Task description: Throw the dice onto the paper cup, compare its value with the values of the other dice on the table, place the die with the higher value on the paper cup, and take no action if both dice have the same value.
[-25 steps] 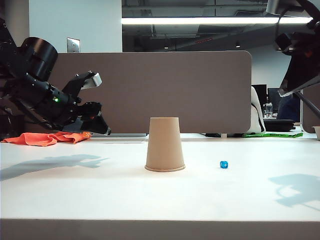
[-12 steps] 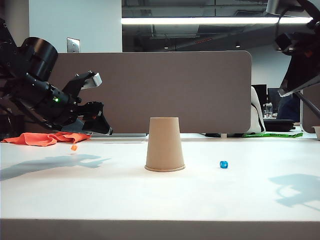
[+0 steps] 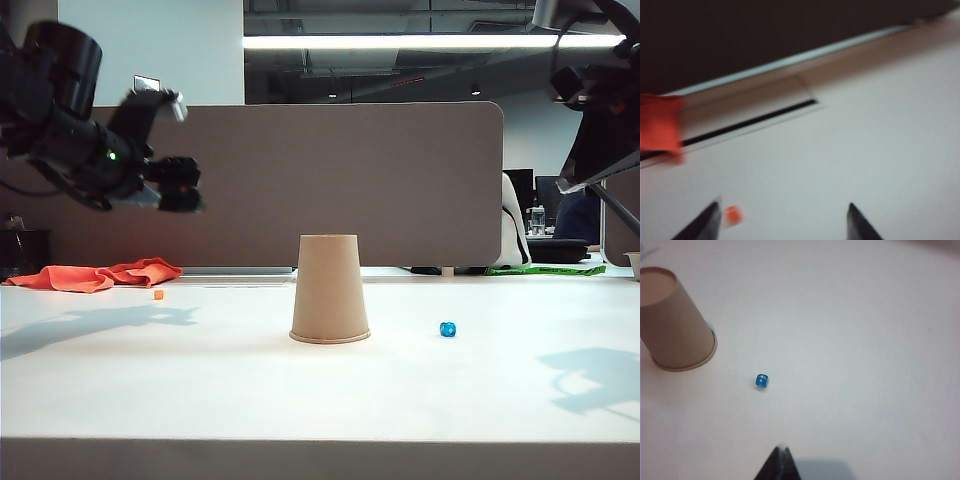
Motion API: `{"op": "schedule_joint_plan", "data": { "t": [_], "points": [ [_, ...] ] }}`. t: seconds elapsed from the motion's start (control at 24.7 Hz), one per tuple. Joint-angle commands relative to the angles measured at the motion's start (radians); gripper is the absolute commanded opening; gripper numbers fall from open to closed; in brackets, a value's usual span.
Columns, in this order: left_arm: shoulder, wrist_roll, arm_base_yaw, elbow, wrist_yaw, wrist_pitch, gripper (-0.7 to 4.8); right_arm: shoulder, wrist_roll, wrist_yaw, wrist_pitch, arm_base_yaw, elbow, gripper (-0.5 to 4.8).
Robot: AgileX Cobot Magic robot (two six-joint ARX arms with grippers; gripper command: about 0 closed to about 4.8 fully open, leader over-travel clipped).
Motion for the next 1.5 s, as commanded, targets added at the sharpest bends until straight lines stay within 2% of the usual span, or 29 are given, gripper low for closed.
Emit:
{"op": "schedule_joint_plan", "data": {
  "t": [0.04,0.12,0.2,0.24,0.28,0.4,0.44,0.65,0.77,0.97,1.13,1.29,1.5],
  "points": [
    [-0.039,0.039,0.0,0.001,-0.206,-0.011,3.29,-0.001,-0.003,0.0,0.015,0.001,0.004,-0.01],
    [-0.061,0.074,0.003,0.001,-0.293,-0.031,3.06,-0.001,-0.003,0.0,0.015,0.001,0.004,-0.01],
    [-0.077,0.098,0.014,0.001,-0.328,-0.052,2.39,-0.001,-0.003,0.0,0.015,0.001,0.004,-0.01],
    [-0.086,0.098,0.022,0.001,-0.328,-0.068,1.72,0.0,-0.003,0.0,0.015,0.002,0.004,-0.01],
    [-0.1,0.097,0.04,0.001,-0.328,-0.1,0.83,0.0,-0.003,0.0,0.014,0.001,0.004,-0.01],
    [-0.113,0.097,0.068,0.001,-0.313,-0.145,0.77,-0.001,-0.003,0.0,0.01,0.002,0.004,-0.01],
    [-0.117,0.097,0.084,0.001,-0.276,-0.173,0.04,0.0,-0.003,0.0,0.009,0.002,0.004,-0.01],
    [-0.118,0.097,0.13,0.001,-0.077,-0.27,-0.06,0.0,-0.003,0.0,0.009,0.002,0.004,-0.01],
    [-0.118,0.098,0.14,0.001,-0.056,-0.289,-0.06,-0.001,-0.003,0.0,0.009,0.002,0.004,-0.01],
    [-0.118,0.184,0.143,0.001,0.029,-0.303,-0.06,0.0,-0.003,0.0,0.01,0.002,0.004,-0.01],
    [-0.118,0.187,0.143,0.001,0.077,-0.304,-0.06,-0.001,-0.003,0.0,0.01,0.002,0.004,-0.01],
    [-0.118,0.239,0.143,0.001,0.083,-0.332,-0.06,-0.001,-0.003,0.0,0.018,0.002,0.004,-0.01],
    [-0.118,0.247,0.143,0.001,0.083,-0.401,-0.06,0.0,0.003,0.0,0.018,0.002,0.004,-0.01]
  ]
}}
